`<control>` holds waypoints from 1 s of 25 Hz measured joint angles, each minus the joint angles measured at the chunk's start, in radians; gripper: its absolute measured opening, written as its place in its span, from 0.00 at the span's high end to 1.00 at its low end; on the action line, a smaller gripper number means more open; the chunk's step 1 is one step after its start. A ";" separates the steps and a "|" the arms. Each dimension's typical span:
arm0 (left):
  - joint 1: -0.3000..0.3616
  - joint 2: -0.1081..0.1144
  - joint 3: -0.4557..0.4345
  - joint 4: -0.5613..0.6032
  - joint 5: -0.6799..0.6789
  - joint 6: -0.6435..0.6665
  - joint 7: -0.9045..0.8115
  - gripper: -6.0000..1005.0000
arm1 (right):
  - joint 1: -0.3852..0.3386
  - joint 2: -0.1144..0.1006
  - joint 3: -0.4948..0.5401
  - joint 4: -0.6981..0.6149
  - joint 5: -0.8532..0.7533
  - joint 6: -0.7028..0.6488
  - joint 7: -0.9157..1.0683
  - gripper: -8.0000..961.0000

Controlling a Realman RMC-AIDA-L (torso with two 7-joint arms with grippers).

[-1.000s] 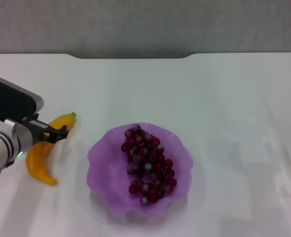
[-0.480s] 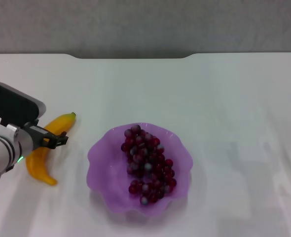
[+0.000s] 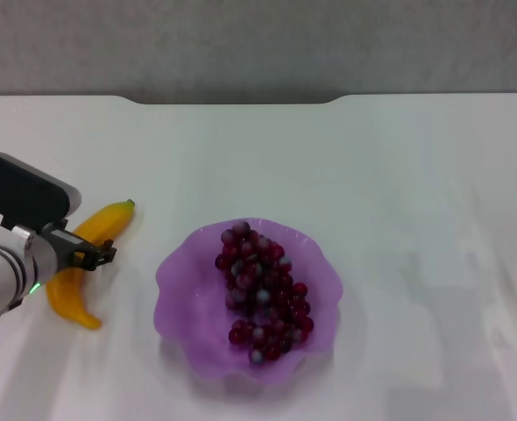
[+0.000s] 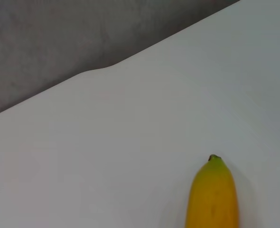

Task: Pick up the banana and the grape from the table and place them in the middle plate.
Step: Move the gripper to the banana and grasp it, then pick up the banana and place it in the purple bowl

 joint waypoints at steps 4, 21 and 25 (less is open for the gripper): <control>0.000 -0.001 0.000 0.001 0.004 0.004 0.000 0.18 | 0.000 0.000 0.000 0.000 0.000 0.000 0.000 0.08; 0.036 0.003 -0.031 -0.129 -0.001 -0.060 -0.021 0.51 | -0.005 0.002 -0.003 0.007 -0.002 -0.001 0.000 0.08; 0.059 0.004 -0.102 -0.260 0.042 -0.160 -0.014 0.51 | -0.007 0.001 -0.004 0.007 -0.005 -0.004 0.000 0.08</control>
